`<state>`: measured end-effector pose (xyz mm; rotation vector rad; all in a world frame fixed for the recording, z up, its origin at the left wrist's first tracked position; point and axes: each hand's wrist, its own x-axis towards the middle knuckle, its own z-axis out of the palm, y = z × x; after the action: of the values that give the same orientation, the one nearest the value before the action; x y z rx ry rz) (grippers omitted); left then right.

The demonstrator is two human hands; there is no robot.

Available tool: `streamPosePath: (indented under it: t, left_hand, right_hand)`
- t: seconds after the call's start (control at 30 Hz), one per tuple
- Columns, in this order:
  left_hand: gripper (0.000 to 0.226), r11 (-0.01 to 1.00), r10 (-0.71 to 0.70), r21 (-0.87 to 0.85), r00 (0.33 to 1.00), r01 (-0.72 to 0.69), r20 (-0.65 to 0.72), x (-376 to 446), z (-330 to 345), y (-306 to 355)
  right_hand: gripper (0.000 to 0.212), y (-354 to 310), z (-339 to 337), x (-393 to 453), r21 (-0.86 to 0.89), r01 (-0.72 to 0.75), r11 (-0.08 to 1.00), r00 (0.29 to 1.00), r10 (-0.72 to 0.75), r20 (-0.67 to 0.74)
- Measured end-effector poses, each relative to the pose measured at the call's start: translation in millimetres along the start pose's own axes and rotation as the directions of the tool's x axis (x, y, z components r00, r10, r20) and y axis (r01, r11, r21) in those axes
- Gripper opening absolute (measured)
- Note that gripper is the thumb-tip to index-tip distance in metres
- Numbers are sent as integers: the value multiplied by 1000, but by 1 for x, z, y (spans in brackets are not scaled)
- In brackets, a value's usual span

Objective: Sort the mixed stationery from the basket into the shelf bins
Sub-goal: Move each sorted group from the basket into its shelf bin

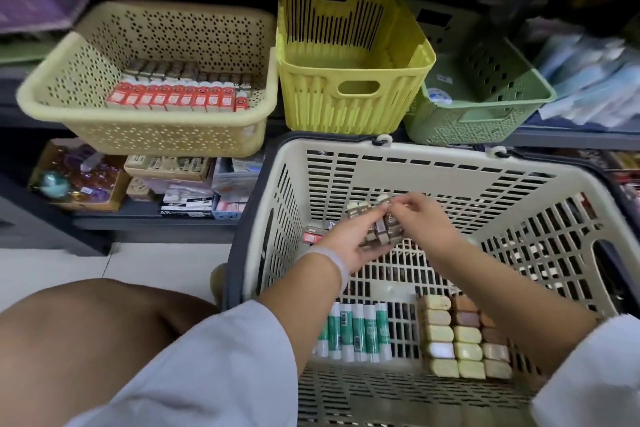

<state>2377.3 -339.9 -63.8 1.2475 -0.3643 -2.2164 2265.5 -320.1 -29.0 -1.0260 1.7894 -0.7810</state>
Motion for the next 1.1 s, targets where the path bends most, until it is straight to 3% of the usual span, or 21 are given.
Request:
streamPosePath:
  t: [0.13, 0.23, 0.33, 0.47, 0.57, 0.7, 0.93, 1.1]
  left_hand:
    - [26, 989, 118, -100, 986, -106, 116, -40, 3, 35]
    - [23, 967, 221, -175, 954, -187, 201, -76, -3, 61]
    - [25, 936, 335, -178, 922, -303, 193, -110, -14, 88]
    - [14, 890, 454, -31, 880, -454, 143, -147, -31, 116]
    - [12, 840, 541, -16, 833, -543, 115, -168, -43, 131]
    - [22, 819, 573, -95, 815, -566, 85, -190, -64, 156]
    - [22, 820, 509, -275, 859, -502, -51, -203, -120, 202]
    - [13, 768, 556, -356, 830, -533, -45, -203, -155, 229]
  right_hand:
    - [15, -44, -5, -14, 204, 134, 970, 986, -151, 65]
    - [19, -81, 4, -25, 261, 261, 929, 948, -298, 110]
    - [24, -113, 22, -37, 319, 329, 889, 900, -397, 181]
    - [26, -151, 51, -49, 274, 422, 864, 834, -488, 257]
    - [27, -178, 70, -56, 249, 473, 845, 794, -531, 296]
    - [20, -210, 93, -60, 142, 598, 789, 749, -613, 252]
    - [18, -251, 157, -50, -134, 751, 646, 659, -720, 220]
    - [25, -274, 197, -32, -147, 755, 639, 654, -715, 248]
